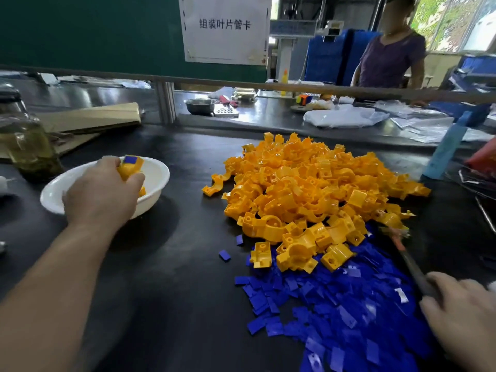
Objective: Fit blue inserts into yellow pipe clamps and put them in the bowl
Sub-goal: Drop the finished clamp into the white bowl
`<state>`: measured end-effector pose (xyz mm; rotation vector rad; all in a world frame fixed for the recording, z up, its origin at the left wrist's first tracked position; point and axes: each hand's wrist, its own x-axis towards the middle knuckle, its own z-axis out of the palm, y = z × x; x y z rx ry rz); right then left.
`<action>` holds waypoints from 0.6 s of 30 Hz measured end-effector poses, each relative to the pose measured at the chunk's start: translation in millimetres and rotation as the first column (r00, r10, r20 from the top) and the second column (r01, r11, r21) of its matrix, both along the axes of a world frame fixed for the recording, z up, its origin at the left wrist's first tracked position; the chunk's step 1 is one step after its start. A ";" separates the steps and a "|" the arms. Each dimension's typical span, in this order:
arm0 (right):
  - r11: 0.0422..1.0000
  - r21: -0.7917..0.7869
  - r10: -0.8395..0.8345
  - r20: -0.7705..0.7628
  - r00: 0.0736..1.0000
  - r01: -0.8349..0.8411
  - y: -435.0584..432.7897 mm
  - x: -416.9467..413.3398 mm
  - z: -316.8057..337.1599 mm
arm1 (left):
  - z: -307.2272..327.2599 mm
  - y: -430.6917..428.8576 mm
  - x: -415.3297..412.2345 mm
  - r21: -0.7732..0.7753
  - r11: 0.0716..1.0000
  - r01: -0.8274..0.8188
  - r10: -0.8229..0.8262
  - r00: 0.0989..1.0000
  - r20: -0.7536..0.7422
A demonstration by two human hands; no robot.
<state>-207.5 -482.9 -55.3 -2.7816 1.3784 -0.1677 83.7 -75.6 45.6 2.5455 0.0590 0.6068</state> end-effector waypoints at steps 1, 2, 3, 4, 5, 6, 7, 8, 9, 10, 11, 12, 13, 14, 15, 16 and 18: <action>1.000 -0.011 0.019 0.026 0.999 -0.019 11.7 0.9 10.5 | 1.4 2.4 7.1 0.084 0.996 -0.014 0.017 0.999 -0.033; 0.998 -0.028 0.051 0.051 0.997 -0.050 25.5 1.7 21.6 | 2.3 4.6 10.7 0.148 0.989 -0.029 0.039 0.997 -0.070; 0.995 -0.039 0.096 0.061 0.994 -0.093 40.5 2.5 33.3 | 2.0 6.2 12.7 0.195 0.980 -0.043 0.063 0.994 -0.094; 0.988 -0.037 0.155 0.065 0.986 -0.153 56.0 3.0 45.0 | 1.1 6.0 11.0 0.222 0.974 -0.049 0.071 0.993 -0.096; 0.974 -0.022 0.228 0.074 0.971 -0.227 70.6 3.5 56.3 | -0.3 3.2 6.9 0.225 0.974 -0.029 0.046 0.996 -0.071; 0.951 0.004 0.308 0.082 0.948 -0.310 84.8 4.2 67.0 | -2.2 -3.1 -0.9 0.211 0.977 0.029 -0.021 0.999 -0.041; 0.919 0.036 0.389 0.075 0.918 -0.393 99.3 5.9 77.1 | -4.7 -12.3 -10.9 0.204 0.970 0.130 -0.126 0.992 -0.033; 0.880 0.076 0.466 0.053 0.883 -0.469 114.2 8.8 85.2 | -8.1 -23.2 -22.9 0.205 0.941 0.268 -0.259 0.963 -0.072; 0.838 0.121 0.534 0.021 0.845 -0.532 128.5 13.9 91.3 | -12.6 -35.3 -35.5 0.204 0.878 0.432 -0.408 0.901 -0.152; 0.795 0.161 0.596 -0.020 0.803 -0.586 141.5 21.1 93.7 | -17.9 -48.4 -48.8 0.195 0.790 0.582 -0.529 0.806 -0.264; 0.750 0.182 0.654 -0.063 0.754 -0.636 152.4 28.8 93.0 | -23.5 -61.8 -61.2 0.184 0.695 0.695 -0.606 0.704 -0.370; 0.709 0.187 0.703 -0.111 0.703 -0.680 161.9 36.7 89.9 | -30.3 -74.6 -71.5 0.181 0.614 0.768 -0.644 0.620 -0.447; 0.677 0.179 0.736 -0.162 0.657 -0.714 169.0 44.1 85.2 | -37.9 -86.5 -78.5 0.190 0.556 0.809 -0.662 0.569 -0.488; 0.658 0.168 0.752 -0.207 0.626 -0.734 174.1 50.8 79.2 | -45.3 -96.5 -83.9 0.207 0.528 0.824 -0.665 0.552 -0.503; 0.652 0.157 0.754 -0.238 0.613 -0.741 177.1 56.6 73.0 | -51.4 -103.8 -87.6 0.229 0.525 0.820 -0.661 0.562 -0.497; 0.656 0.144 0.748 -0.250 0.615 -0.740 178.5 60.8 66.7 | -56.0 -108.4 -89.7 0.252 0.536 0.806 -0.658 0.585 -0.473; 0.674 0.096 0.734 -0.206 0.648 -0.733 178.3 66.2 56.2 | -61.9 -111.5 -91.5 0.263 0.566 0.781 -0.673 0.622 -0.400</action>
